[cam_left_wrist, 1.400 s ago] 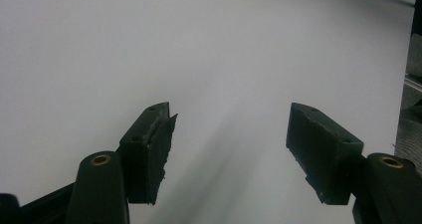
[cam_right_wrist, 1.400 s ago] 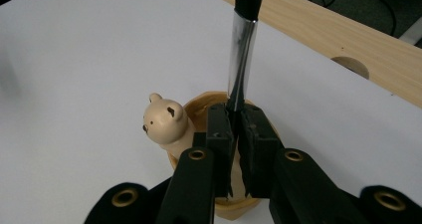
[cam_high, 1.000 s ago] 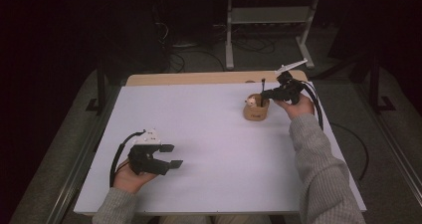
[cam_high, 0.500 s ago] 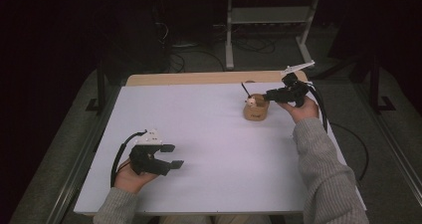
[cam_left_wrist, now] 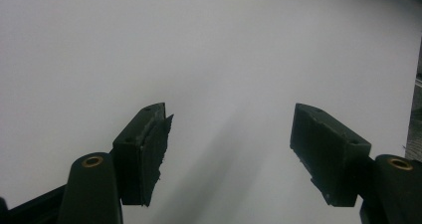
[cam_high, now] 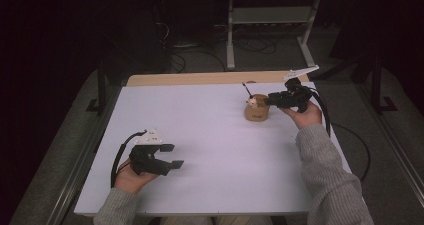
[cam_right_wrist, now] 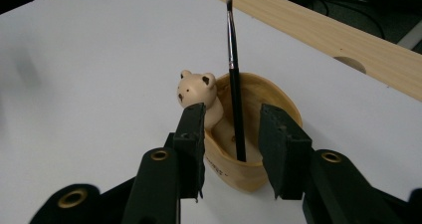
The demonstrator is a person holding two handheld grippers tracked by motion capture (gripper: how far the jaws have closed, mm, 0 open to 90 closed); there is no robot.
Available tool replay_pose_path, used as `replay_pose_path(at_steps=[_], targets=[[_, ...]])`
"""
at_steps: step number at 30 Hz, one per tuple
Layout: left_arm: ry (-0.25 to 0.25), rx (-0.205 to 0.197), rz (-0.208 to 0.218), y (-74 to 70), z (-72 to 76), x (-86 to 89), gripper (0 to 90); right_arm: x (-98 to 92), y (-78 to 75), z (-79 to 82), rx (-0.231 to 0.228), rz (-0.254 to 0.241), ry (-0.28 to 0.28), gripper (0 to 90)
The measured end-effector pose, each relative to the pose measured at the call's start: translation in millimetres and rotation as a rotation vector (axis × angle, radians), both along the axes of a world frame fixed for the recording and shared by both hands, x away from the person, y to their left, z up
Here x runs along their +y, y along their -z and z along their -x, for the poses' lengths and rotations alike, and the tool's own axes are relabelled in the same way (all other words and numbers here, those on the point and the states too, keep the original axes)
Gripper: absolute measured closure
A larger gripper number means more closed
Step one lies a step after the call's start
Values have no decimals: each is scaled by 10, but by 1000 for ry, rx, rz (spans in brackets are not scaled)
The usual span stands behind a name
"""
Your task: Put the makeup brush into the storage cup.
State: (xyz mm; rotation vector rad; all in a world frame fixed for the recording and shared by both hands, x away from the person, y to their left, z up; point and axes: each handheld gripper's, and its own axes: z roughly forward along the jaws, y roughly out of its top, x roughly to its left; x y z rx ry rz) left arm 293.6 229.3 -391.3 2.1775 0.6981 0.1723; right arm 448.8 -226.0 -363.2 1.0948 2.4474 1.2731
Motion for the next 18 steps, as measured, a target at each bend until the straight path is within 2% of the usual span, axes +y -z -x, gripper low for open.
replay_pose_path(at_steps=[1, 4, 6, 11, 12, 14, 18], targets=[[-2, 1, 1, 0, -1, 1, 302, -6, 6, 4, -9, 2, -6, 594], [-2, 1, 0, 1, -2, 1, 296, 2, -1, 50, 3, -10, -12, 587], [-3, 0, -3, 2, -2, 4, 292, 7, 3, 80, -15, -5, -22, 583], [-11, 0, 5, -4, 4, 11, 290, 16, 6, 149, -19, -15, -28, 571], [-12, -1, 9, -8, 5, 9, 289, 18, 11, 162, -7, -25, -29, 564], [-11, -5, 4, -17, 0, 9, 287, 33, 12, 190, -10, -2, -40, 555], [-10, -7, 1, -10, -3, -3, 272, 51, 19, 260, -18, 2, -52, 539]])
